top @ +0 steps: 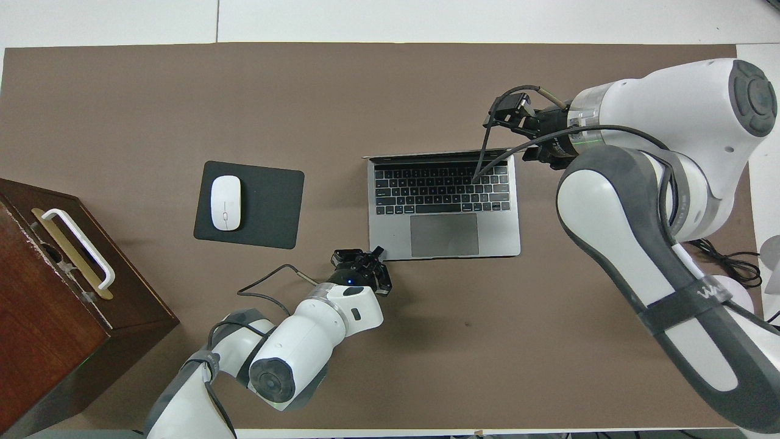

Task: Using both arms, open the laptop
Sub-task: 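Push the lid fully open with the right gripper, away from the robot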

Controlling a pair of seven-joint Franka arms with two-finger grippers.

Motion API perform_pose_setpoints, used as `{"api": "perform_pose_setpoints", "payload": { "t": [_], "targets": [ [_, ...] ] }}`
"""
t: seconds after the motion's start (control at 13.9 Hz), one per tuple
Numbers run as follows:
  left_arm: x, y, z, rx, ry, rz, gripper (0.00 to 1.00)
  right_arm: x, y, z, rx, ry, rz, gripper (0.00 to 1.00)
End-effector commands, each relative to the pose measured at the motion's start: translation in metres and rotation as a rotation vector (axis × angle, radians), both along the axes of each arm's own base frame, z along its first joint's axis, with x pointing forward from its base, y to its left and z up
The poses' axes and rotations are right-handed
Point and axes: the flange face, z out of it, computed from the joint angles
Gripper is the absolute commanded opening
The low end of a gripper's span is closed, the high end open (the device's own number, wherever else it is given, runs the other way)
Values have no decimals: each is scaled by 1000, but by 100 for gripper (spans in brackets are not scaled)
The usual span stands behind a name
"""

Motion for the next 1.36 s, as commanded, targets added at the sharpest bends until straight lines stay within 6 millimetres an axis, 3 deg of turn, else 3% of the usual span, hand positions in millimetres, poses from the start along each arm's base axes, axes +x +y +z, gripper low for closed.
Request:
{"api": "perform_pose_setpoints", "payload": {
  "t": [0.0,0.57,1.29],
  "targets": [
    [12,11,-22,42,8,15,0,13,-8,5,-20,-6,-7,100],
    [12,11,-22,42,8,15,0,26,-16,15,-69,-37,18,100],
    [12,11,-23,43,9,15,0,31,-23,9,-102,-65,60,100]
  ]
}}
